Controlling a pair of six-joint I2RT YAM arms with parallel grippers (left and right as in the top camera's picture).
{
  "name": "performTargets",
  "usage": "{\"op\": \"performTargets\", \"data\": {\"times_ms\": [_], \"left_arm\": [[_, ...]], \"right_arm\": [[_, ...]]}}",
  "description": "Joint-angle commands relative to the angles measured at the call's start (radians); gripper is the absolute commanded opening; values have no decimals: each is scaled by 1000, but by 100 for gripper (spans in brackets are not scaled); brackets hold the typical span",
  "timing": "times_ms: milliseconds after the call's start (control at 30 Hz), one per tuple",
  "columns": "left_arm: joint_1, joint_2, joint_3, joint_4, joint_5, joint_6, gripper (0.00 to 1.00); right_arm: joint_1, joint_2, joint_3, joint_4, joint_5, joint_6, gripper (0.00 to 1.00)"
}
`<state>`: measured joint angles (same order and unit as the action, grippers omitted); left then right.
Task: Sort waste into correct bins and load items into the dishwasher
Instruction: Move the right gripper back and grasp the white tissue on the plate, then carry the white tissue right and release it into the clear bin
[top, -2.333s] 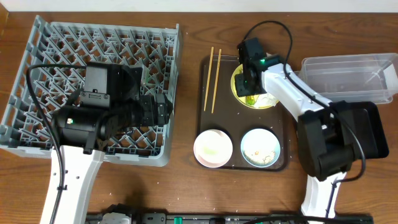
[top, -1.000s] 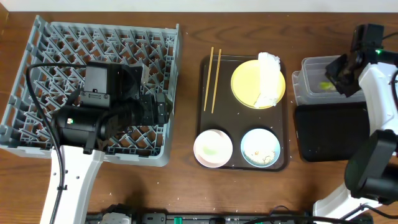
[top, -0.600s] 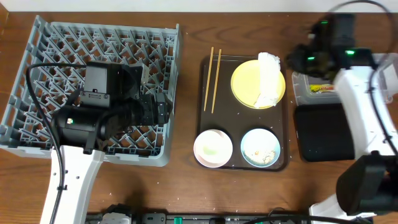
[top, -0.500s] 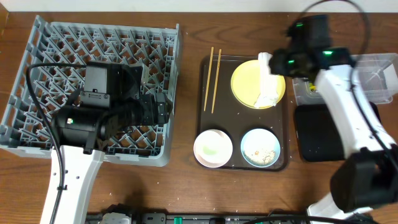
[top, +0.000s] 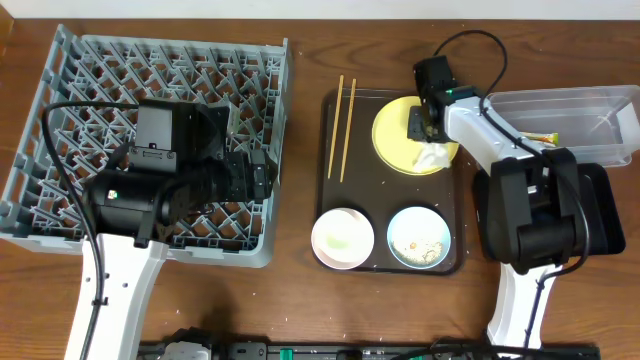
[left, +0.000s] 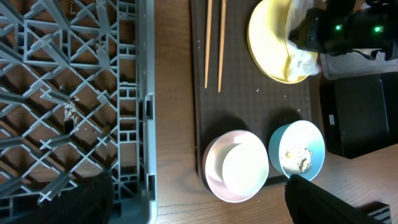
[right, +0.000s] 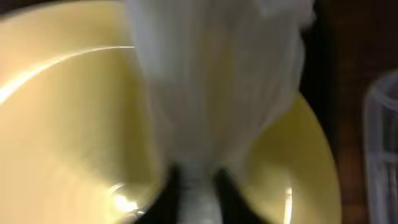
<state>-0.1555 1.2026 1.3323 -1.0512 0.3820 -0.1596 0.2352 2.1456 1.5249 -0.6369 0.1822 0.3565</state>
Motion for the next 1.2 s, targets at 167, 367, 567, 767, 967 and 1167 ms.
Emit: {"op": "performTargets", "data": {"times_ms": [167, 367, 567, 767, 967, 1167], "left_arm": [[-3, -3, 23, -3, -10, 10, 89], [-3, -3, 23, -3, -10, 10, 89], [-3, -3, 23, -3, -10, 10, 89], [-3, -3, 23, -3, -10, 10, 89], [-3, -3, 23, -7, -10, 10, 89], [-3, -3, 23, -7, -10, 9, 89]], "right_arm": [[-21, -111, 14, -45, -139, 60, 1], [-140, -319, 15, -101, -151, 206, 1], [-328, -366, 14, -175, -104, 393, 1], [-446, -309, 12, -177, -186, 385, 1], [-404, -334, 12, -54, -792, -190, 36], [-240, -326, 9, -190, -491, -218, 44]]}}
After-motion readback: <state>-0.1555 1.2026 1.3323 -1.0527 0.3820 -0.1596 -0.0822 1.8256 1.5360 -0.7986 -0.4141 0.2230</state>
